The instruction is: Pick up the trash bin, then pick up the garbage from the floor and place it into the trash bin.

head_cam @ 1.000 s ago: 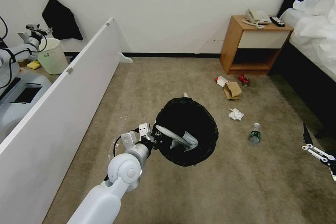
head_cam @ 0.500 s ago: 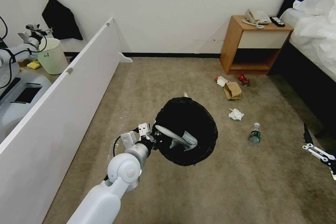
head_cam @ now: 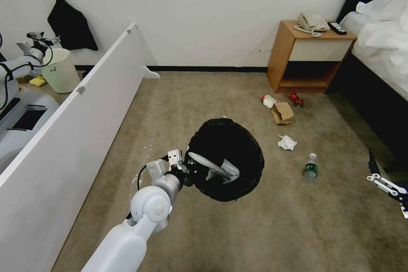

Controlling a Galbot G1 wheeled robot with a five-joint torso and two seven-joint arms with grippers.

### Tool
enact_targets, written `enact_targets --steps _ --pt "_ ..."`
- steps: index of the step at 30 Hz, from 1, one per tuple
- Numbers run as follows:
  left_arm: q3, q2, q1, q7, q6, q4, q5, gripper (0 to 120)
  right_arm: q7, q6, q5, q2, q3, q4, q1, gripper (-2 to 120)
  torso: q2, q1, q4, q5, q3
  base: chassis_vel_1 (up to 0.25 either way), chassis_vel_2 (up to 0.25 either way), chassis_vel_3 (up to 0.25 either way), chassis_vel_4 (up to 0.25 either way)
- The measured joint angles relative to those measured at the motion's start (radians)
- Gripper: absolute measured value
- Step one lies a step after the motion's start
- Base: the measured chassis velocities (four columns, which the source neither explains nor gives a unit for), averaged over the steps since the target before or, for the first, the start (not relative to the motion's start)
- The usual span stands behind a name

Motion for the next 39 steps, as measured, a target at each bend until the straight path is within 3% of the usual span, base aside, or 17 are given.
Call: enact_targets --steps 14,19,20,28,32,39 --pt "0.002 0.000 0.006 0.001 0.002 -0.003 0.005 0 0.002 -0.007 0.020 0.000 -0.010 0.004 -0.002 100 0.000 0.000 -0.0001 0.0004 0.000 -0.323 0.027 0.339 -0.033" --pt "-0.002 0.001 0.008 0.001 0.002 -0.005 0.006 0 0.002 -0.005 0.017 0.000 -0.011 0.002 -0.002 100 0.000 0.000 0.0000 0.0006 0.000 -0.453 -0.060 0.466 0.062" --pt "-0.002 0.001 0.009 0.001 0.002 -0.005 0.006 0 0.001 0.000 0.015 0.000 -0.011 0.001 -0.001 100 0.000 0.000 0.0000 -0.0007 0.000 -0.496 -0.131 0.520 0.131" --pt "-0.004 0.000 0.006 0.001 0.001 -0.006 0.005 0 -0.004 0.037 0.010 0.000 -0.018 -0.008 -0.002 100 0.000 0.000 -0.0004 0.0007 0.000 -0.458 -0.132 0.445 0.144" --pt "-0.004 0.000 0.005 0.002 0.001 -0.006 0.005 0 -0.006 0.051 0.000 0.000 -0.020 -0.014 -0.002 100 0.000 0.000 -0.0005 0.0005 0.000 -0.100 -0.089 0.180 0.064" --pt "-0.004 0.002 0.002 0.001 0.001 -0.005 0.005 0 -0.027 0.050 -0.053 0.000 -0.075 -0.017 -0.014 100 0.000 0.000 0.0002 -0.0005 0.000 0.087 0.045 -0.081 -0.005"
